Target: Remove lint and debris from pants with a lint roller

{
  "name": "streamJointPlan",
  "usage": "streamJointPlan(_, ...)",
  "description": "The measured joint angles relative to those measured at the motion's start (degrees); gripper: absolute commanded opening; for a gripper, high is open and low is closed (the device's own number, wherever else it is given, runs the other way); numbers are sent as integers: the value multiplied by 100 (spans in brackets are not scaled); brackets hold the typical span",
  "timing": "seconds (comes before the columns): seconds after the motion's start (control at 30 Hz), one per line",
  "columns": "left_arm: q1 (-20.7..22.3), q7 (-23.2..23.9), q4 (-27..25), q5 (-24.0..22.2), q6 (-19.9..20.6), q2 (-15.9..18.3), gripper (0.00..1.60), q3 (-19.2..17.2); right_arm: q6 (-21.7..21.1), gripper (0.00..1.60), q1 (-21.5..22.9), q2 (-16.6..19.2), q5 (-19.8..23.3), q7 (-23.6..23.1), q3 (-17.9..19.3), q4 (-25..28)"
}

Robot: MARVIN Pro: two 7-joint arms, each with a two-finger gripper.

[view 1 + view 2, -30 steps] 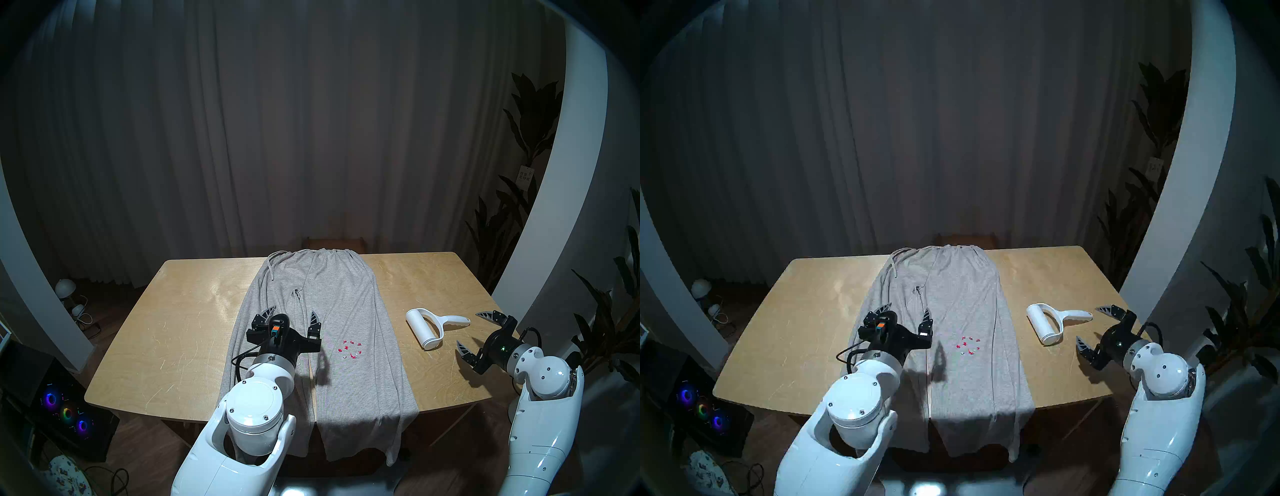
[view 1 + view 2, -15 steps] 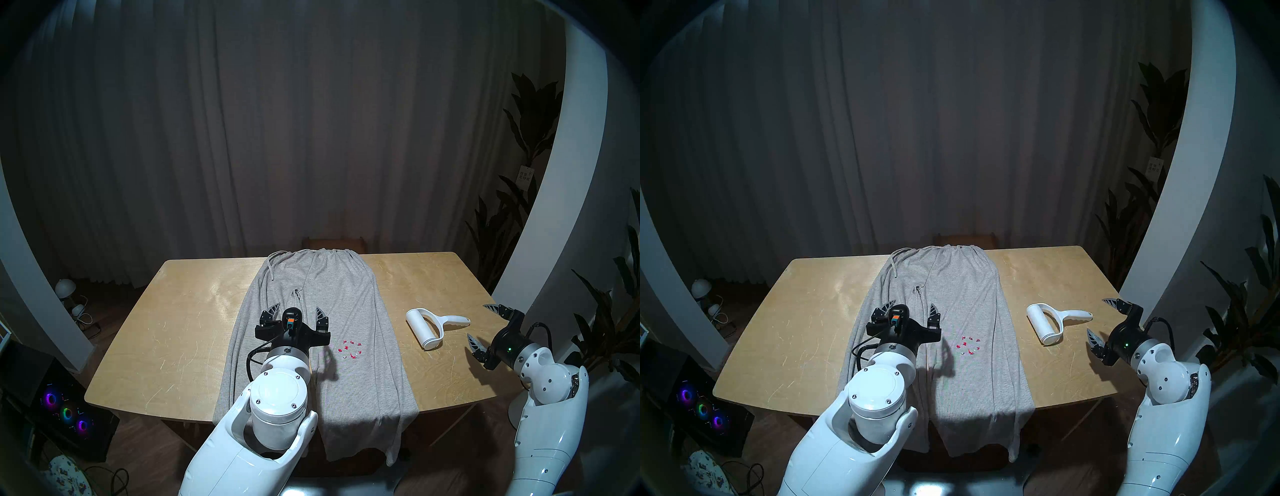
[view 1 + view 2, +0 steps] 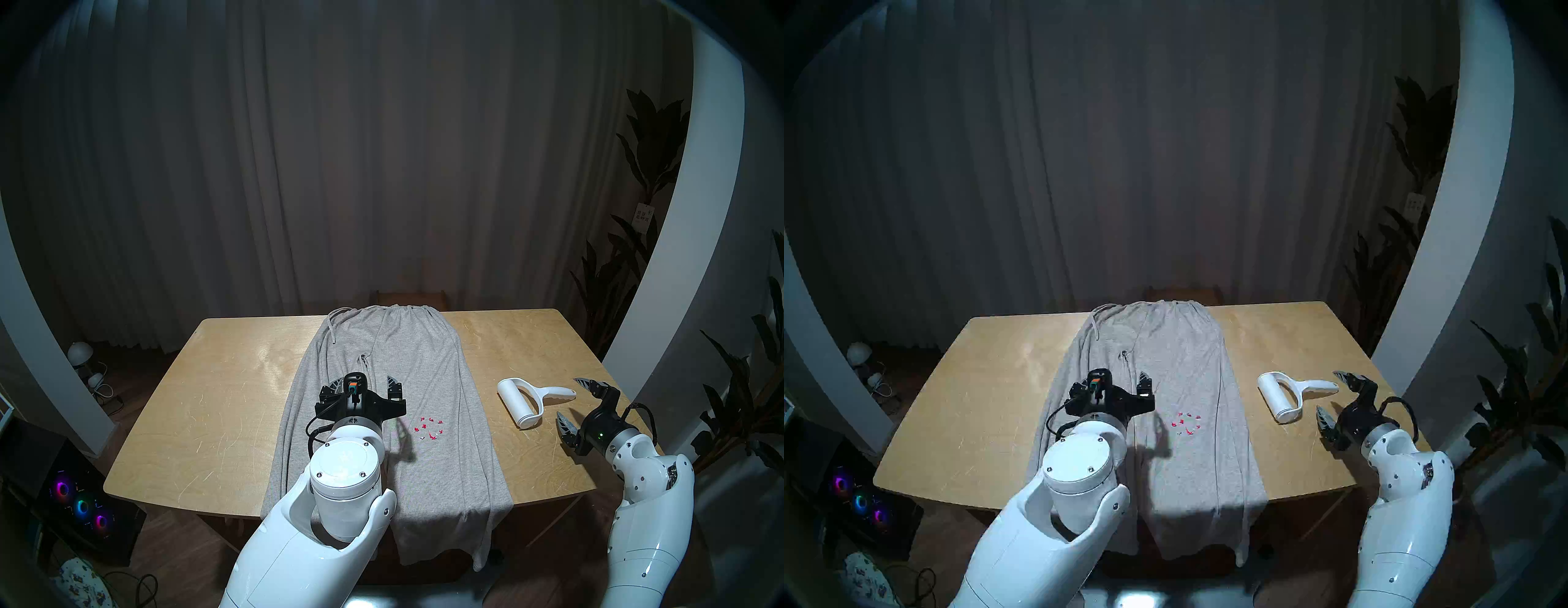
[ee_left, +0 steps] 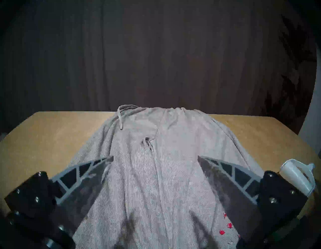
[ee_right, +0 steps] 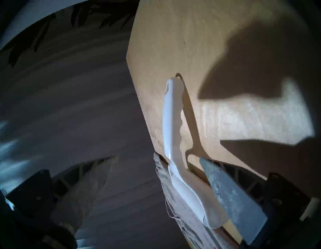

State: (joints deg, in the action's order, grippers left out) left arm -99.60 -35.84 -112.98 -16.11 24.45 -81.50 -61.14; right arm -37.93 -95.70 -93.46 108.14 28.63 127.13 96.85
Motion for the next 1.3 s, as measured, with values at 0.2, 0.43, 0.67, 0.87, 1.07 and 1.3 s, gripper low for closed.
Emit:
streamJointPlan(0.2, 43, -175, -47, -156, 43, -28, 160, -71, -9, 160, 30, -46, -572, -536, -46, -123)
streamJointPlan(0.43, 104, -306, -87, -331, 172, -33, 160, -21, 184, 160, 127, -71, -1174, -1210, -100, -479)
streamJointPlan(0.67, 167, -413, -80, -434, 300, -40, 160, 75, 474, 160, 289, -50, -1739, -1929, -243, -789)
streamJointPlan(0.87, 202, -555, -75, -478, 344, -53, 160, 96, 705, 160, 408, 38, -2166, -2511, -435, -1088)
streamJointPlan(1.07, 214, -697, -74, -461, 306, -68, 160, 48, 802, 160, 499, 118, -2361, -2739, -563, -1257)
streamJointPlan(1.3, 218, -819, -78, -483, 237, -65, 160, 41, 822, 160, 617, 167, -2371, -2745, -601, -1394)
